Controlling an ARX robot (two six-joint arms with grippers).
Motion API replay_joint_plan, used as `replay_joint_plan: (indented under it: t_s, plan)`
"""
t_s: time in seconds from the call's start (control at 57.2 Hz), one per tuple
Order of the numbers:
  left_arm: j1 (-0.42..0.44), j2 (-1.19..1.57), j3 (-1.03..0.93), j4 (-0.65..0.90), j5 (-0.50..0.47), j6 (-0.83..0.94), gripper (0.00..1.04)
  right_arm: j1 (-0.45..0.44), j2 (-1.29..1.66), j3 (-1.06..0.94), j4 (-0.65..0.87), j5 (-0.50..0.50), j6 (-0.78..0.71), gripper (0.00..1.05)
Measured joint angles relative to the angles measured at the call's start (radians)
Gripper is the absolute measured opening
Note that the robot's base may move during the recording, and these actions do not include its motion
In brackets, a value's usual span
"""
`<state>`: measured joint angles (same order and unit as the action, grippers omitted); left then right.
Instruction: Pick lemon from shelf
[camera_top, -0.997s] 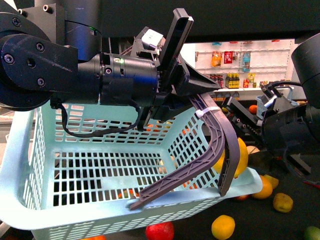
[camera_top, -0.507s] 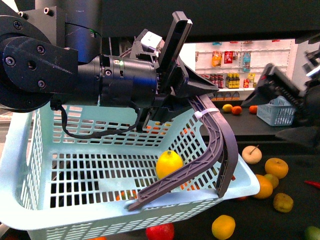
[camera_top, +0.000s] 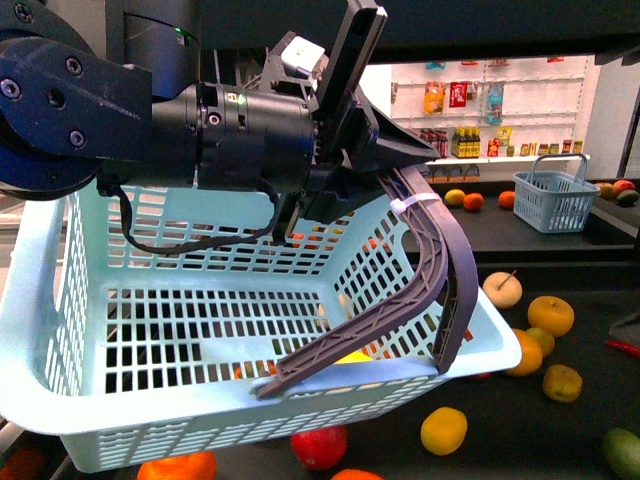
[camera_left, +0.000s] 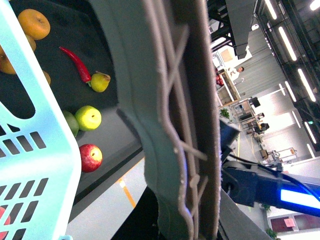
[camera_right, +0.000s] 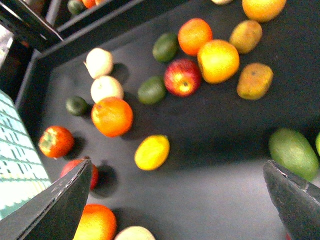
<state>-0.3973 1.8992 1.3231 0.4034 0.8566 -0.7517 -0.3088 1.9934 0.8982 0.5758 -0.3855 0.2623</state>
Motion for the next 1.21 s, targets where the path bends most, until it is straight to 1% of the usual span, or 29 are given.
replay_joint_plan:
  t_s: [0.07,0.157,0.28,0.332,0.455,0.595,0.822,0.997,1.207]
  plan:
    - [0.000,0.000,0.000,0.000,0.000,0.001,0.10,-0.003,0.059,-0.009,0.023,0.019,-0.050,1.02]
    - [0.000,0.000,0.000,0.000,0.001,0.001,0.10,0.003,0.130,-0.019,0.073,0.018,-0.107,1.02]
    - [0.000,0.000,0.000,0.000,0.001,0.000,0.10,0.049,0.234,-0.018,0.159,0.002,-0.224,1.02]
    - [0.000,0.000,0.000,0.000,0.001,0.003,0.10,0.079,0.282,0.008,0.147,0.013,-0.261,1.02]
    - [0.000,0.000,0.000,0.000,0.001,0.002,0.10,0.122,0.353,0.082,0.082,0.085,-0.254,1.02]
    - [0.000,0.000,0.000,0.000,0.000,0.004,0.10,0.167,0.415,0.167,0.025,0.169,-0.197,1.02]
    - [0.000,0.000,0.000,0.000,0.001,0.003,0.10,0.266,0.494,0.320,-0.084,0.285,-0.013,1.02]
    - [0.000,0.000,0.000,0.000,0.001,0.003,0.10,0.320,0.557,0.444,-0.181,0.346,0.116,1.02]
    - [0.000,0.000,0.000,0.000,0.000,0.003,0.10,0.349,0.628,0.580,-0.268,0.402,0.229,1.02]
